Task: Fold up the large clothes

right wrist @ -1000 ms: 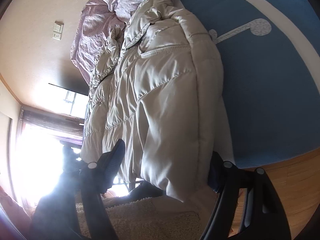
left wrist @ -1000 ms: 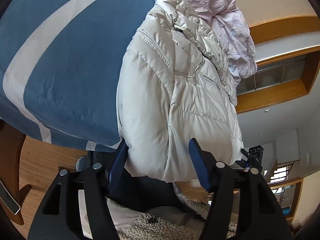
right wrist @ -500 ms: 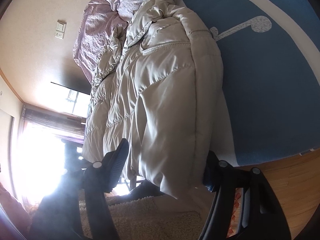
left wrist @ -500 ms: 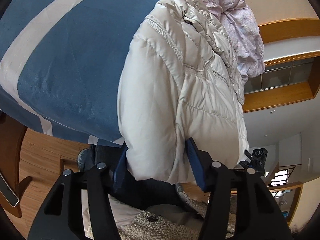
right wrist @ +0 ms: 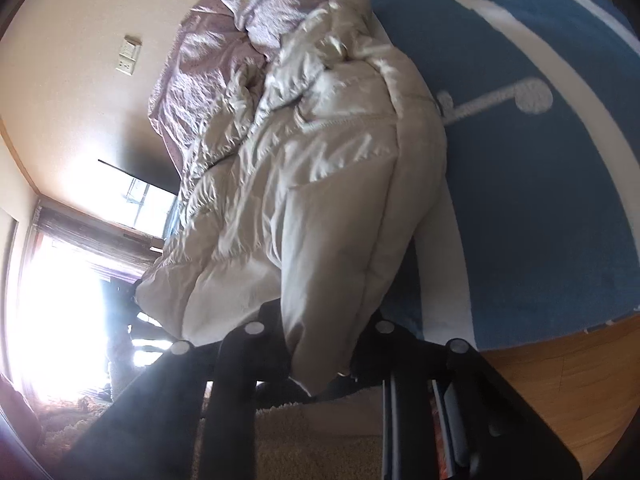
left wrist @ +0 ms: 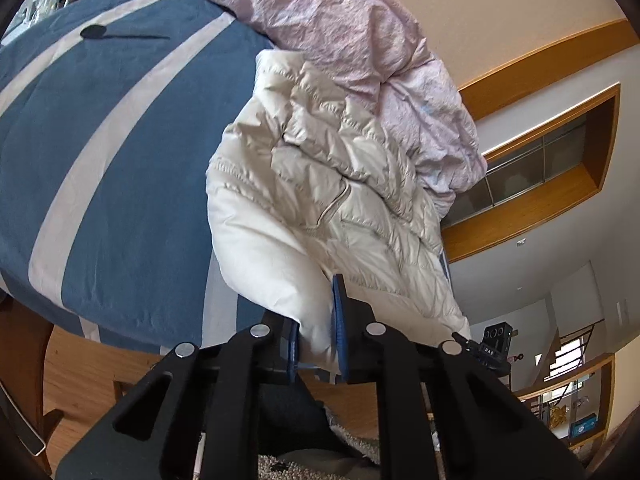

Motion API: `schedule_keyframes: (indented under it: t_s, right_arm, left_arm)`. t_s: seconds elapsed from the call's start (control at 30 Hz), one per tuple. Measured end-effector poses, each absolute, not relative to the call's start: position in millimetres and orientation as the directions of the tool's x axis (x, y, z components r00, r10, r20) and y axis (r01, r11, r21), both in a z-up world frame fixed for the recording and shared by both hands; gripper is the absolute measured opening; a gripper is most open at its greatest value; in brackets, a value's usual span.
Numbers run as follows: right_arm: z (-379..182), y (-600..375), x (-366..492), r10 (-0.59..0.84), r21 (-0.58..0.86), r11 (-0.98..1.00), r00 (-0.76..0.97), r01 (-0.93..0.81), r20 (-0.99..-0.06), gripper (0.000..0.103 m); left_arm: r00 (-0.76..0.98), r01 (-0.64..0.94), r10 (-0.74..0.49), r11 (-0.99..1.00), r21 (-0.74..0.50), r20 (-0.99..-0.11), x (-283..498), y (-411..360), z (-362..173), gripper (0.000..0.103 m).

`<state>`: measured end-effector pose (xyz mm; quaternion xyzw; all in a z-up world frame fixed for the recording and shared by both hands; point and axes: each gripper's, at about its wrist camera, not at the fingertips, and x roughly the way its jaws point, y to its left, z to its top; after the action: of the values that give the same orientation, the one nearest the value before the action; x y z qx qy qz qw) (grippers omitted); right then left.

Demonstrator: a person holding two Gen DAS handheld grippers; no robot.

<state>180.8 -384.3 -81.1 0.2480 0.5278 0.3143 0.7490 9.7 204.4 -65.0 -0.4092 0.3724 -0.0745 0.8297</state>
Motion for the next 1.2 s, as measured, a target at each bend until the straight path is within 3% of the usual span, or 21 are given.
schedule_keyframes:
  t_s: [0.53,0.83,1.2]
  right_arm:
    - [41.5,-354.7,215.3,0.591,0.481,0.796,0.639,-0.367,-0.492,0.018]
    - [66.2,-306.0,287.1,0.413,0.343,0.9,0.777,-0.269,-0.475,0.018]
    - [60.6,-242.4,375.4,0.177,0.146,0.982,0.854,-0.12,-0.489,0.018]
  left_arm:
    - [0.856,-0.108,-0.303,0.688,-0.718,-0.419,57.6,233.9,-1.5,0.012]
    - [0.89,-0.108,-0.214,0.759,-0.642,-0.403,126.4,243.5,25.7,0.011]
    - [0.891,-0.208,-0.08,0.802,-0.56,-0.446,217.8,254.5,28.6,0.011]
